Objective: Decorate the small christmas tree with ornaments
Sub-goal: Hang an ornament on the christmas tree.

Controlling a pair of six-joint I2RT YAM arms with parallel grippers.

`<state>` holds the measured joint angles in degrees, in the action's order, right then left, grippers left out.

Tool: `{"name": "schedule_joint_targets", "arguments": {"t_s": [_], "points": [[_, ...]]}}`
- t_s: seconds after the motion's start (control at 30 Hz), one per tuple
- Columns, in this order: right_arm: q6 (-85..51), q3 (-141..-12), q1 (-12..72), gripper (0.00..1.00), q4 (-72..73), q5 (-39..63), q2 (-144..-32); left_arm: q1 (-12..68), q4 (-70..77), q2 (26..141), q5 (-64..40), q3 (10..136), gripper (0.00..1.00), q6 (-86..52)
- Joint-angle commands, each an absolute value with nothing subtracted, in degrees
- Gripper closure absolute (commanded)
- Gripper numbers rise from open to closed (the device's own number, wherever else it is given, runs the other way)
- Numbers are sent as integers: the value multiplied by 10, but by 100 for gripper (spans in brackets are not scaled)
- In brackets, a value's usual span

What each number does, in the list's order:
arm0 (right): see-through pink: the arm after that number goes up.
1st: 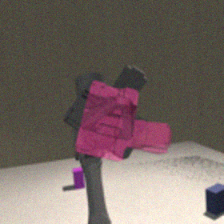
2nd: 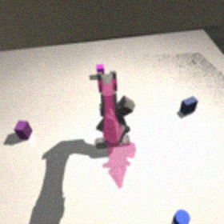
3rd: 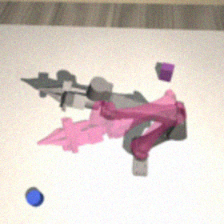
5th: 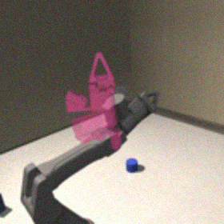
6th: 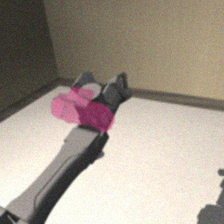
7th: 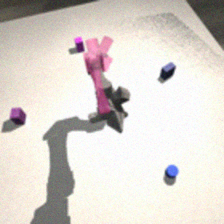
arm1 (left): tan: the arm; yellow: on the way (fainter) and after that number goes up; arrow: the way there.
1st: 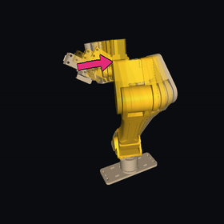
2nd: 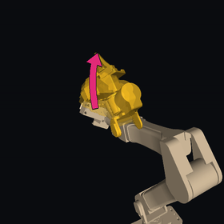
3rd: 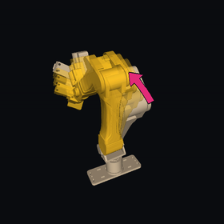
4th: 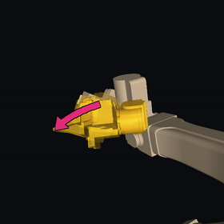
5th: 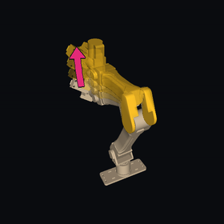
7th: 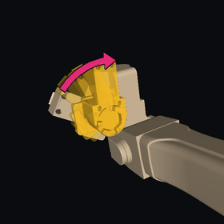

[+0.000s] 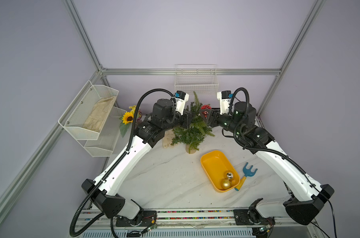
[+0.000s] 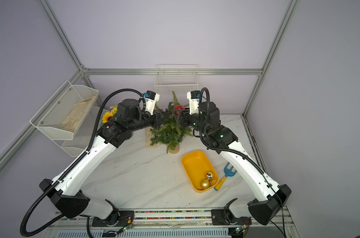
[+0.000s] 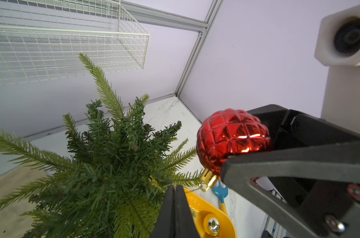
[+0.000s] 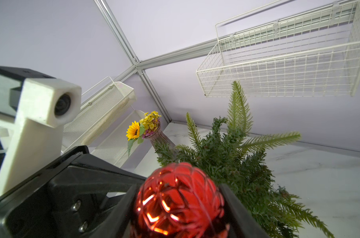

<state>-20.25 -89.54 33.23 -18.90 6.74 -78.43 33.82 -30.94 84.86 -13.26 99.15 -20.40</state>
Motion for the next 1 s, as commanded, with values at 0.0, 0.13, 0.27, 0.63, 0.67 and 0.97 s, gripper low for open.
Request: {"name": "schedule_joint_targets", "arguments": {"t_s": [0.0,0.13,0.27,0.63,0.67,0.97], "points": [[-200,-895,336,51,-185,51,-782,340,-293,851,-133,1046,100,-202],[-198,-894,336,51,-186,46,-796,340,-296,854,-128,1042,100,-202],[-197,-891,336,51,-188,45,-799,340,-296,853,-127,1040,100,-202],[-196,-880,336,51,-182,38,-800,340,-301,854,-116,1035,100,-202],[-195,-879,336,51,-183,38,-800,340,-301,854,-114,1034,100,-201],[-192,-872,336,51,-185,28,-799,340,-306,865,-120,1034,100,-203]]}}
